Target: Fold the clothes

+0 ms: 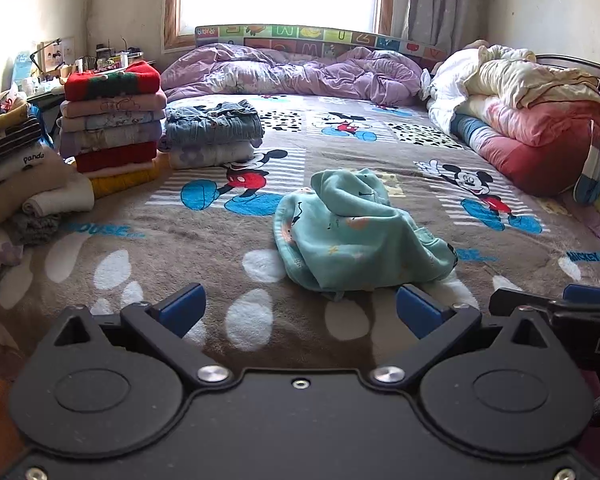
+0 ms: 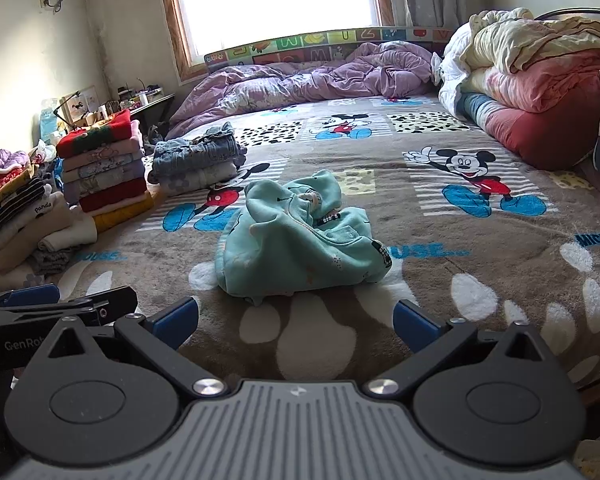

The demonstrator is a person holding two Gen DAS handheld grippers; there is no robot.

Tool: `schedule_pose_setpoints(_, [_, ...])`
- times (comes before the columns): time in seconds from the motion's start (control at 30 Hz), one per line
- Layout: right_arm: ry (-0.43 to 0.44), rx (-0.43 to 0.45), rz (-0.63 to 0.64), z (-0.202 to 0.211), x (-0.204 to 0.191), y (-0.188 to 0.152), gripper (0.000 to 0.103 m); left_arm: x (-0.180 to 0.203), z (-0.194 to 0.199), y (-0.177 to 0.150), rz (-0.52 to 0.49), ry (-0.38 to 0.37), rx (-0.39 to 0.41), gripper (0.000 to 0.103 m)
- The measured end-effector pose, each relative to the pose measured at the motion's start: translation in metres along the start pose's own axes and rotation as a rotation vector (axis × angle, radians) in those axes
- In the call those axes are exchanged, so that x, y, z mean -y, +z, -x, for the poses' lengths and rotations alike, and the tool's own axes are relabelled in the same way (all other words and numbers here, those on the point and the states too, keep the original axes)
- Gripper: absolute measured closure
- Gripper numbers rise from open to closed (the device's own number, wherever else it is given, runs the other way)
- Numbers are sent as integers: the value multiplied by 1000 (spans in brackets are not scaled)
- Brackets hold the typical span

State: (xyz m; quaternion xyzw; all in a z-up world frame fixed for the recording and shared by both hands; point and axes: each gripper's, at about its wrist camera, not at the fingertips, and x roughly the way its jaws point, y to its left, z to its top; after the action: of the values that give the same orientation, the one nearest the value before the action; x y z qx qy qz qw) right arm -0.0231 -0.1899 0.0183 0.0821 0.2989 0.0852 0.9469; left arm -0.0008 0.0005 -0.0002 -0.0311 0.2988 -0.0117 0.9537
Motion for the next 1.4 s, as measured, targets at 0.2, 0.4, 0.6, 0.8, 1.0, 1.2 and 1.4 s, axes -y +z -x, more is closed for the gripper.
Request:
schedule_pose_setpoints(0.2, [-1,-4,1,2,-2,1,0,-2,2,-2,-22,5,26,0])
schedule_pose_setpoints(0.4, [-2,-2,5,3,-6,0,0,-2,1,-2,-16,12,21,0])
schedule_pose_setpoints(0.6, [-2,7,19,3,-7,-3,0,-1,4,-3,-14,16,22,0])
schedule_pose_setpoints(0.8, [2,13,28,4,-11,-2,0,-2,3,-3,-6,17,22,0])
schedule_pose_setpoints(1.0, [7,15,40,4,-12,-2,0,-6,7,-6,-1,18,26,0])
schedule_pose_setpoints(1.2, [6,16,41,4,-12,-1,0,-5,7,-6,-2,18,26,0])
schedule_pose_setpoints(1.4, [9,15,43,4,-13,-2,0,-6,6,-7,2,16,23,0])
